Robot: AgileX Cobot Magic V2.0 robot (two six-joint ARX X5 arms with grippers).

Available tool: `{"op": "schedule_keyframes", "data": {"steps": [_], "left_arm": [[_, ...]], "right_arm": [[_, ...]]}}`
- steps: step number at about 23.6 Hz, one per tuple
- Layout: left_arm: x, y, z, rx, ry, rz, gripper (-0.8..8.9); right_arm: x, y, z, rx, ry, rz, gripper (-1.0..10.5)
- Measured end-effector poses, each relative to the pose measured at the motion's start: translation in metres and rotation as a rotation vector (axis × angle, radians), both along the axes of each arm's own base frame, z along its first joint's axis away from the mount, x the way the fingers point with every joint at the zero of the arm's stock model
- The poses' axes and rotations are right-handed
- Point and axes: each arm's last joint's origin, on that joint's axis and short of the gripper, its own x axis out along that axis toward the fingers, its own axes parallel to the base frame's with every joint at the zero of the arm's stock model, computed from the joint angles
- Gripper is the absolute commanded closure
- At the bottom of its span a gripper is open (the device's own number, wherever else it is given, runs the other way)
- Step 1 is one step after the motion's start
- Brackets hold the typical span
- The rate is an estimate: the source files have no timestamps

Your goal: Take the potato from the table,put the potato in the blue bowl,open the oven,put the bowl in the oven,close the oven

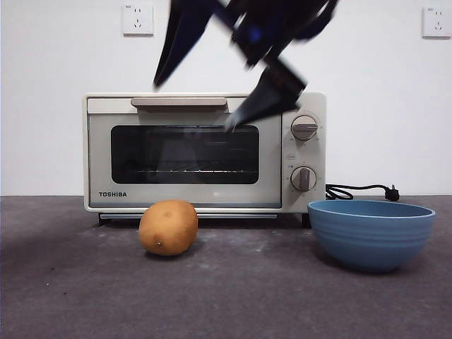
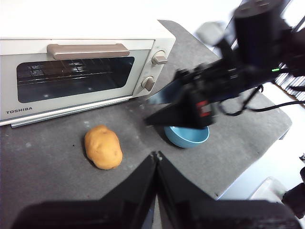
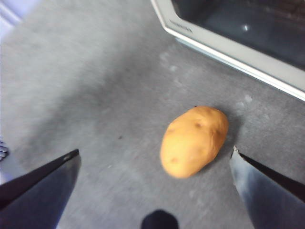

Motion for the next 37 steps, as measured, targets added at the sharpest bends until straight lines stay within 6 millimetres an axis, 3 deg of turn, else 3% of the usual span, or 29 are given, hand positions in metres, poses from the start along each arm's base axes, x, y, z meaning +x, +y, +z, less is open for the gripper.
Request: {"op": "schedule_keyframes", "data": {"steps": [8, 12, 18, 20, 24, 27, 30, 33, 37], "left_arm": [[0.000, -0.001, 0.000, 0.000, 0.000, -0.011, 8.21], [0.000, -0.001, 0.000, 0.000, 0.000, -0.013, 8.21], [0.000, -0.002, 0.000, 0.000, 0.000, -0.022, 8.21], [0.000, -0.002, 0.000, 0.000, 0.000, -0.024, 8.21], [0.000, -0.002, 0.000, 0.000, 0.000, -0.024, 8.21], [-0.001, -0.002, 0.000, 0.000, 0.001, -0.024, 8.21], [0.000, -0.002, 0.000, 0.000, 0.000, -0.023, 8.21], [0.000, -0.002, 0.000, 0.006, -0.005, -0.024, 8.21], [0.000, -0.002, 0.000, 0.012, -0.011, -0.026, 8.21]], "right_arm": [[0.038, 0.045, -0.042, -0.115, 0.036, -0.045, 4.1], [0.042, 0.053, -0.073, -0.204, 0.066, -0.068, 4.1], [0.042, 0.060, -0.091, -0.237, 0.093, -0.057, 4.2], [0.042, 0.061, -0.097, -0.249, 0.103, -0.054, 5.3], [0.040, 0.063, -0.099, -0.251, 0.105, -0.048, 9.2], [0.040, 0.062, -0.099, -0.253, 0.110, -0.046, 9.6], [0.033, 0.056, -0.082, -0.269, 0.113, -0.036, 9.6], [0.019, 0.040, -0.030, -0.231, 0.031, -0.030, 9.6], [-0.002, -0.004, 0.028, -0.295, -0.063, -0.085, 9.6]]}}
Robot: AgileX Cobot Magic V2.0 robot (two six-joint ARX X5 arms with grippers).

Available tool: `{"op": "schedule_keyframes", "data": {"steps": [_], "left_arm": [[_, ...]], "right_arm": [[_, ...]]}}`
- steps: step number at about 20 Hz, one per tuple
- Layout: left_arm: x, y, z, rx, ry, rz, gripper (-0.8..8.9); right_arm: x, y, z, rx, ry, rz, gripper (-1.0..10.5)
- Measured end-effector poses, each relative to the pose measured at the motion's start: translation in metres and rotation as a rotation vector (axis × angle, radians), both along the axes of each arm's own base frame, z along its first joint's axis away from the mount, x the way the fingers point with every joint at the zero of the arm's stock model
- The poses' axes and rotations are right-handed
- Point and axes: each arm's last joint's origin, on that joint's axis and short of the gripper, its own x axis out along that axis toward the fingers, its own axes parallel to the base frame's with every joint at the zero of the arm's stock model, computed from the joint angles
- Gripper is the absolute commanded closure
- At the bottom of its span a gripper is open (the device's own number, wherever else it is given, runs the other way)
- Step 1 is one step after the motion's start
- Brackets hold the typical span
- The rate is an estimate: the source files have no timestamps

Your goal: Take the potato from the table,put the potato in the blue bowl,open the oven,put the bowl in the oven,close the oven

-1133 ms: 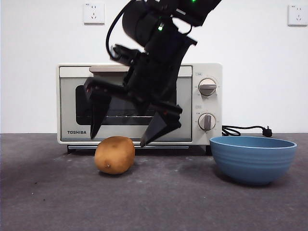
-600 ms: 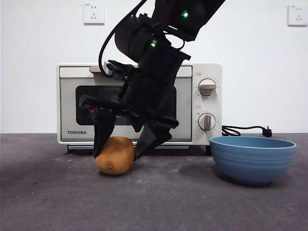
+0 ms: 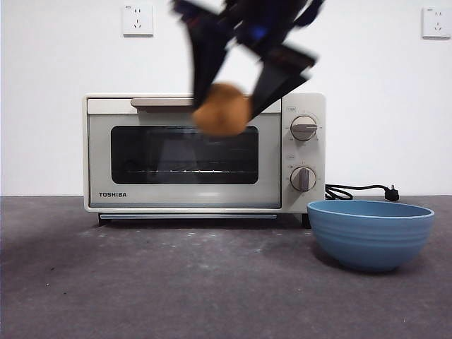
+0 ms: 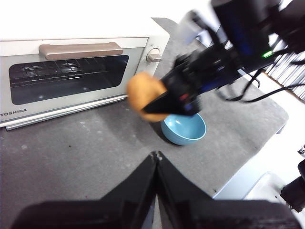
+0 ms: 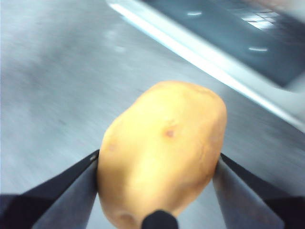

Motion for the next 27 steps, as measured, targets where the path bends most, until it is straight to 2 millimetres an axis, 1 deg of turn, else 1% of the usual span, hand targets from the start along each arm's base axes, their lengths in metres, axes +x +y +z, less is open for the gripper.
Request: {"op": "schedule_keyframes", "data": {"steps": [3, 5, 6, 8, 14, 17, 19, 21, 24, 27], "left_arm": [[0.000, 0.000, 0.000, 0.001, -0.001, -0.001, 8.21], [0.000, 0.000, 0.000, 0.002, -0.001, -0.001, 8.21], [0.000, 0.000, 0.000, 0.002, -0.001, -0.001, 8.21], [0.000, 0.000, 0.000, 0.002, -0.001, -0.001, 8.21], [0.000, 0.000, 0.000, 0.002, -0.001, -0.001, 8.21], [0.000, 0.000, 0.000, 0.002, -0.001, -0.001, 8.21], [0.000, 0.000, 0.000, 0.002, -0.001, -0.001, 8.21], [0.000, 0.000, 0.000, 0.002, -0.001, -0.002, 8.21], [0.000, 0.000, 0.000, 0.002, -0.001, -0.002, 8.21], [0.000, 0.000, 0.000, 0.002, -0.001, -0.002, 8.21]], "right_arm": [[-0.007, -0.034, 0.017, -0.080, 0.011, -0.068, 9.6], [-0.004, -0.051, 0.019, -0.106, 0.038, -0.108, 9.6], [-0.002, -0.056, 0.018, -0.116, 0.049, -0.124, 9.6], [0.002, -0.065, 0.003, -0.137, 0.078, -0.152, 9.6], [0.001, -0.079, -0.060, -0.173, 0.128, -0.184, 9.6], [-0.001, -0.085, -0.081, -0.165, 0.124, -0.203, 9.6], [-0.001, -0.090, -0.090, -0.166, 0.128, -0.218, 9.6], [0.000, -0.094, -0.095, -0.164, 0.133, -0.231, 9.6], [0.000, -0.097, -0.097, -0.123, 0.166, -0.213, 9.6], [-0.002, -0.096, -0.098, -0.093, 0.201, -0.184, 9.3]]}}
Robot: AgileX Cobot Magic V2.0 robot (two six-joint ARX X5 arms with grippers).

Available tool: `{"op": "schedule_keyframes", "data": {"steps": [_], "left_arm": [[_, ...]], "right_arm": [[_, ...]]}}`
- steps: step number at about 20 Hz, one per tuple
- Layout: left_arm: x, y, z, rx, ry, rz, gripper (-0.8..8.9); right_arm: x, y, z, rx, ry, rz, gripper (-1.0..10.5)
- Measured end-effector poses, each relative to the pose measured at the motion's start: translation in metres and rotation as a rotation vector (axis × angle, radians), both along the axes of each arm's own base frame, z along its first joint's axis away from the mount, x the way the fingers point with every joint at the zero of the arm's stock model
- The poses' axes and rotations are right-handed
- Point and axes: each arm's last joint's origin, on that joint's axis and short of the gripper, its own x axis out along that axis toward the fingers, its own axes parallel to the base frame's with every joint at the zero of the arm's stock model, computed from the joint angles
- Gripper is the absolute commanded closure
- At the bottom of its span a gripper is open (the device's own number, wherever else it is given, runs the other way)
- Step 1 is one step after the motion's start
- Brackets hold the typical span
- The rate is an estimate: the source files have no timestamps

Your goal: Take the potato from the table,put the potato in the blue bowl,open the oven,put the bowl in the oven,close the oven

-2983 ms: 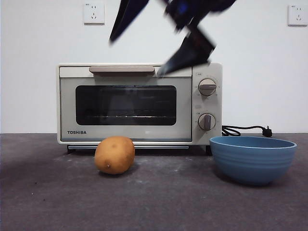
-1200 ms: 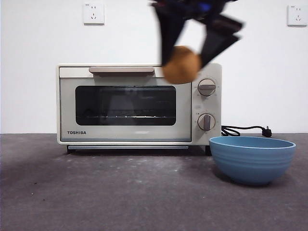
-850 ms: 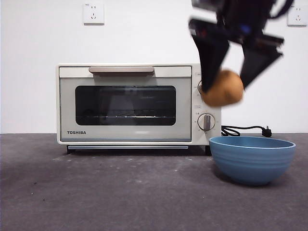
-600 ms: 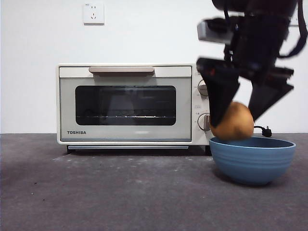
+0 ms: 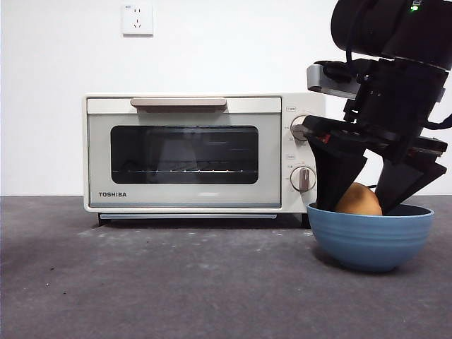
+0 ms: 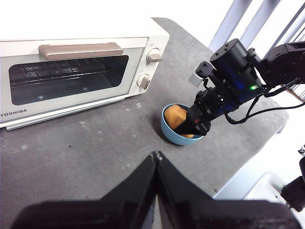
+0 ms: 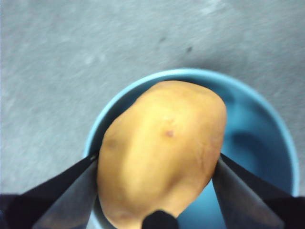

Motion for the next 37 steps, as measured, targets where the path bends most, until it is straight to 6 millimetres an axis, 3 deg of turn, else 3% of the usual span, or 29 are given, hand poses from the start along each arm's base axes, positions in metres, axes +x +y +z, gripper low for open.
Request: {"op": "schedule_keyframes", "data": {"steps": [2, 4, 12, 15, 18, 22, 27, 31, 37], "left_arm": [[0.000, 0.000, 0.000, 0.000, 0.000, 0.000, 8.21], [0.000, 0.000, 0.000, 0.000, 0.000, 0.000, 8.21], [0.000, 0.000, 0.000, 0.000, 0.000, 0.000, 8.21], [0.000, 0.000, 0.000, 0.000, -0.001, 0.000, 8.21], [0.001, 0.000, 0.001, 0.000, -0.008, 0.000, 8.21], [0.009, -0.001, 0.002, -0.001, -0.020, -0.012, 8.21], [0.039, -0.007, 0.008, -0.021, -0.076, -0.042, 8.21], [0.082, -0.017, 0.007, -0.017, -0.115, -0.008, 8.21], [0.154, -0.042, -0.013, 0.036, -0.105, 0.050, 8.22]], "right_arm": [[-0.002, -0.001, -0.001, -0.005, 0.024, 0.004, 7.5], [-0.003, -0.001, -0.001, -0.009, 0.032, 0.003, 6.5], [-0.003, -0.001, -0.002, -0.011, 0.035, 0.003, 6.5], [-0.003, -0.001, -0.002, -0.011, 0.035, 0.003, 4.8], [-0.003, -0.002, -0.001, -0.008, 0.036, -0.004, 4.7], [-0.010, -0.005, 0.017, 0.024, -0.020, -0.006, 4.7], [-0.039, -0.021, 0.064, 0.106, -0.164, -0.005, 4.7], [-0.076, -0.041, 0.101, 0.180, -0.289, -0.011, 4.7], [-0.120, -0.066, 0.124, 0.245, -0.362, -0.036, 4.7]]}}
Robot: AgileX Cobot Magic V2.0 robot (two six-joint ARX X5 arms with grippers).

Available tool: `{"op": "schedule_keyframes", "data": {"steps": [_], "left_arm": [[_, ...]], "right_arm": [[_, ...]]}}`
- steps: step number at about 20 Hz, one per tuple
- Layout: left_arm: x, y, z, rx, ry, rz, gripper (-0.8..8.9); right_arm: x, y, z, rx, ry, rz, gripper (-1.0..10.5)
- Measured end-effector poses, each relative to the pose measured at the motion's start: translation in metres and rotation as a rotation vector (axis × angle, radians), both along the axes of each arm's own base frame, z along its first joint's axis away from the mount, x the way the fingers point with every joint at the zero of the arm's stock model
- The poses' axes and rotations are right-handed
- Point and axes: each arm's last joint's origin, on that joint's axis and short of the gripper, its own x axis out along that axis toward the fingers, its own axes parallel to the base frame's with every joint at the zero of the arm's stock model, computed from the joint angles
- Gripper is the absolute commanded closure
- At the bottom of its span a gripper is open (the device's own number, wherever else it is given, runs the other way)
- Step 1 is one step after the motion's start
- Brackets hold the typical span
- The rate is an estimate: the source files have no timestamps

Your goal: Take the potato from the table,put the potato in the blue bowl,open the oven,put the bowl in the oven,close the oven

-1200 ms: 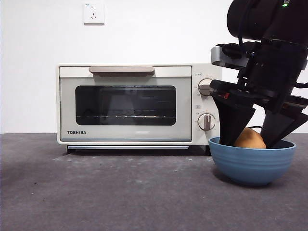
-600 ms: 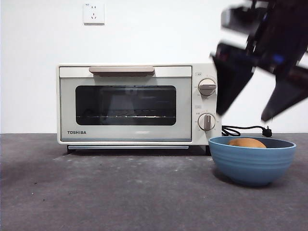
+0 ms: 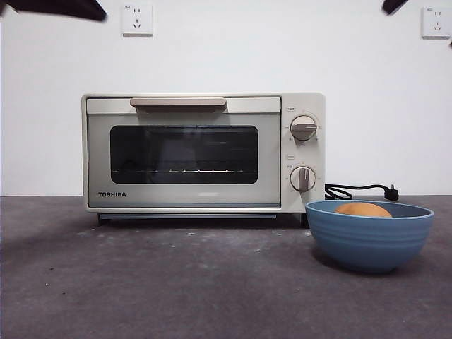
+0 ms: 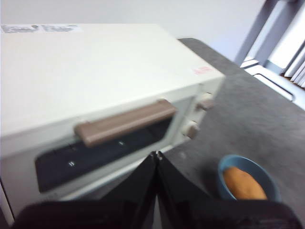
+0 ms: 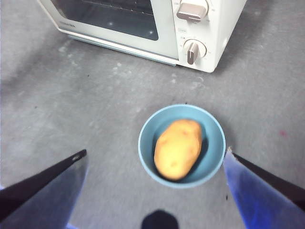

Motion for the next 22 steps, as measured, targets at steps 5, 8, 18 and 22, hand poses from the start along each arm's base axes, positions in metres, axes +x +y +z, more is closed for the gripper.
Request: {"op": "schedule_keyframes", "data": {"steps": [5, 8, 18, 22], "left_arm": [[0.047, -0.018, -0.009, 0.039, 0.007, 0.012, 8.22], [0.067, -0.030, -0.019, 0.091, 0.005, 0.019, 8.22], [0.100, -0.045, -0.050, 0.151, -0.006, 0.005, 8.22], [0.100, -0.048, -0.050, 0.157, 0.005, -0.015, 8.22]], "right_arm": [[-0.015, -0.008, 0.003, 0.008, 0.002, -0.007, 4.7], [-0.016, -0.009, 0.003, 0.016, 0.003, -0.013, 4.7], [-0.017, -0.009, 0.002, 0.019, 0.025, -0.023, 4.7], [-0.017, -0.009, 0.001, 0.018, 0.027, -0.023, 4.7]]}}
